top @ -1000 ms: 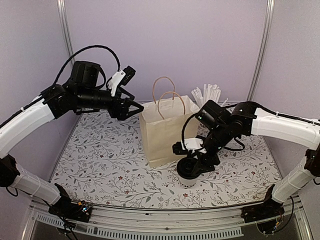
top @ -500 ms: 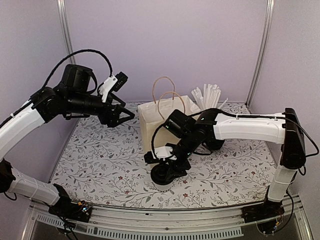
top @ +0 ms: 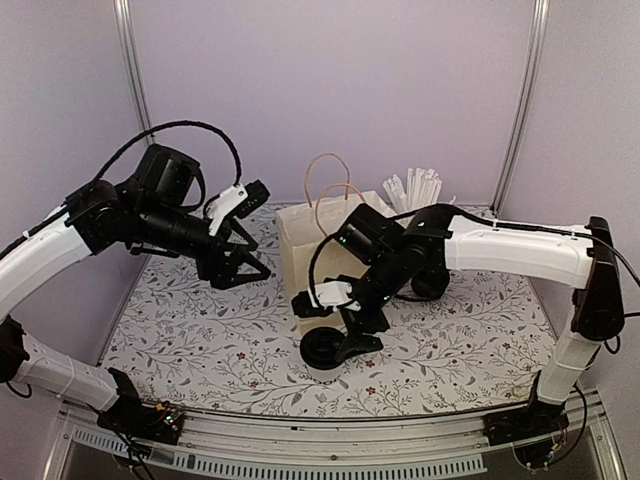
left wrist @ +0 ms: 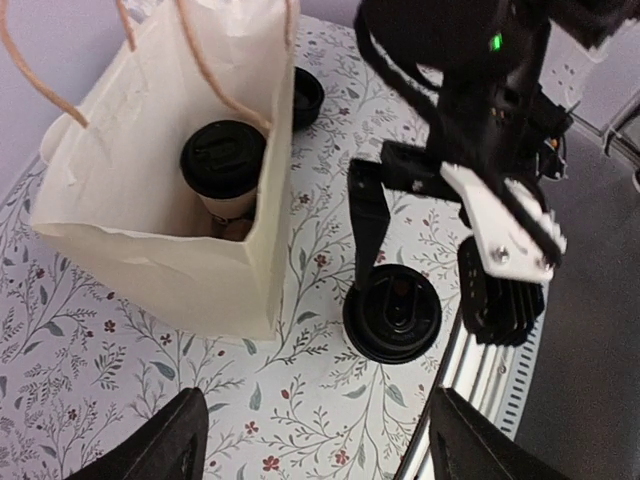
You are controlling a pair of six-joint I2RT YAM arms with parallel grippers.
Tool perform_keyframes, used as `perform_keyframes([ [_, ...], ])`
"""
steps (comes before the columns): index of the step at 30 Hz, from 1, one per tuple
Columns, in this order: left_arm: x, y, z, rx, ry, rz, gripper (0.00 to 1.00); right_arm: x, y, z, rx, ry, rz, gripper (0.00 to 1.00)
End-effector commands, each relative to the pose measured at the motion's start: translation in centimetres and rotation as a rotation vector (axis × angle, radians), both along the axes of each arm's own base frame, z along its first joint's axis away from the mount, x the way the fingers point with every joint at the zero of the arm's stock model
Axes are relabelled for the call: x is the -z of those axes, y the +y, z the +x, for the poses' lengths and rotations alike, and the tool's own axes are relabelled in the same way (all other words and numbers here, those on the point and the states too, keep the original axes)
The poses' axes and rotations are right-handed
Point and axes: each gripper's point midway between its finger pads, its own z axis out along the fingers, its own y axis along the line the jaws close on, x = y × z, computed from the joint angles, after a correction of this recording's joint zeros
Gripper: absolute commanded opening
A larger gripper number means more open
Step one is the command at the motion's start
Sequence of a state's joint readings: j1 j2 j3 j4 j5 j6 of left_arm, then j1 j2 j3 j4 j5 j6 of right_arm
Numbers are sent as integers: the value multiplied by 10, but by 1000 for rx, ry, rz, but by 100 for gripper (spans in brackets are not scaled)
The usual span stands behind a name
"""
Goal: Pack the takeout coffee
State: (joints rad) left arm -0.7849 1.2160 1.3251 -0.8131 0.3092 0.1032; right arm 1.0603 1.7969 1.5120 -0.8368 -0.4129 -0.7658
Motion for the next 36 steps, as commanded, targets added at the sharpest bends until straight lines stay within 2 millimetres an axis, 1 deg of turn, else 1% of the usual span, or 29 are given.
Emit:
perform_keyframes([
  [1,9,-14,-47,181,31,65,78,-39,-30,-13,-16,-68,39,99],
  [2,12,-19,-53,211,26,84,78,-37,-38,-12,-5,-86,31,99],
  [3,14,-23,-58,241,19,103,79,-39,-49,-12,8,-100,35,99],
  [4,19,-28,-63,270,17,127,79,-36,-58,-10,21,-105,25,99],
  [5,20,-32,-68,295,4,139,80,-35,-70,-8,40,-109,24,99],
  [6,24,-37,-71,321,0,160,80,-31,-81,-4,64,-103,16,99],
  [7,28,-43,-75,348,-4,178,81,-34,-93,-2,89,-101,26,99],
  [9,37,-54,-80,401,-9,216,82,-32,-114,6,143,-72,29,99],
  [10,43,-60,-81,425,-7,235,82,-34,-124,8,170,-63,45,99],
  [12,55,-73,-82,465,-6,274,83,-31,-138,16,224,-41,74,99],
  [13,59,-80,-81,483,-16,292,83,-29,-147,23,270,-25,90,99],
  [14,66,-86,-79,487,-19,316,84,-30,-151,24,286,-19,121,99],
  [15,70,-91,-76,496,-35,339,85,-26,-158,31,326,-16,140,99],
  [16,74,-96,-73,500,-44,354,96,-24,-164,37,367,-9,165,99],
  [17,77,-100,-72,509,-48,358,99,-23,-169,41,396,-10,200,99],
  [18,78,-104,-72,516,-51,356,100,-19,-174,46,426,1,225,99],
  [19,80,-107,-72,525,-48,354,100,-19,-178,51,453,5,262,99],
  [20,84,-109,-72,531,-41,361,100,-14,-182,53,479,31,282,99],
  [22,91,-111,-72,540,-25,376,99,-16,-188,59,509,38,318,99],
  [25,105,-112,-74,549,2,412,95,-18,-192,66,535,20,320,99],
  [27,117,-112,-73,549,13,447,92,-19,-192,66,537,15,330,99],
  [30,132,-113,-70,527,29,492,91,-16,-190,64,531,40,329,99],
  [33,140,-115,-67,499,35,525,95,-11,-189,64,525,67,316,99],
  [36,148,-113,-66,489,29,557,95,-8,-188,64,521,83,307,99],
])
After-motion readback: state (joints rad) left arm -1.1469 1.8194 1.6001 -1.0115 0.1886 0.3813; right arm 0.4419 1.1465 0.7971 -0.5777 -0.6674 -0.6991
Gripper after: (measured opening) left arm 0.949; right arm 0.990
